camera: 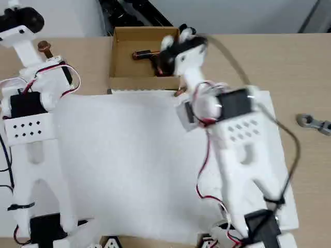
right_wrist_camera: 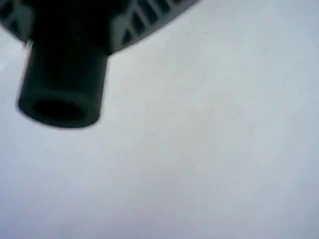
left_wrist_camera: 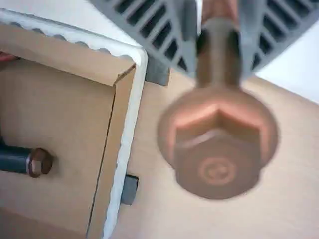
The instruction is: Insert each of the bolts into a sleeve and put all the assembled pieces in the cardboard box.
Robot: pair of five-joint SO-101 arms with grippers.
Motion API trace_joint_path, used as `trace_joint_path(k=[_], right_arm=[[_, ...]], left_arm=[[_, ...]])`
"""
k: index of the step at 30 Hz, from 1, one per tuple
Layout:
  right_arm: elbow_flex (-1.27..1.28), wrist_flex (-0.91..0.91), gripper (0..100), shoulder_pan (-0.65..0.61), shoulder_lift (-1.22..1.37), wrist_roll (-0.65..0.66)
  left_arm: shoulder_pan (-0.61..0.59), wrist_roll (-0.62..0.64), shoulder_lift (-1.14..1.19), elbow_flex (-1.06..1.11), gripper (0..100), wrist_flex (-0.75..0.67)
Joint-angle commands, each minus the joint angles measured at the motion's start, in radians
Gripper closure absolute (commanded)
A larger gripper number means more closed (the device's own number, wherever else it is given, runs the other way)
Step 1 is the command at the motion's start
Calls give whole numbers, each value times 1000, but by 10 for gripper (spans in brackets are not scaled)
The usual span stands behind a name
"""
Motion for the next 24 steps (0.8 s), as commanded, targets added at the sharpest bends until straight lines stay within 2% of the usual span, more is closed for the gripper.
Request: trace_joint_path(k=[1,5,15,18,24], right_arm=[[224,-179,995,5,10,58],[431,-375,995,-5,7,77],[743,-769,995,-36,19,57],[792,-802,995,-38,19,14],[822,-794,993,-41,19,12]], left_arm=[[3,0,-9,-5,994,-23],[3,0,-9,-4,994,-23],[0,0,-9,8,994,-20],[3,0,-9,27,994,-21],[-2,3,-17,71,994,-21]])
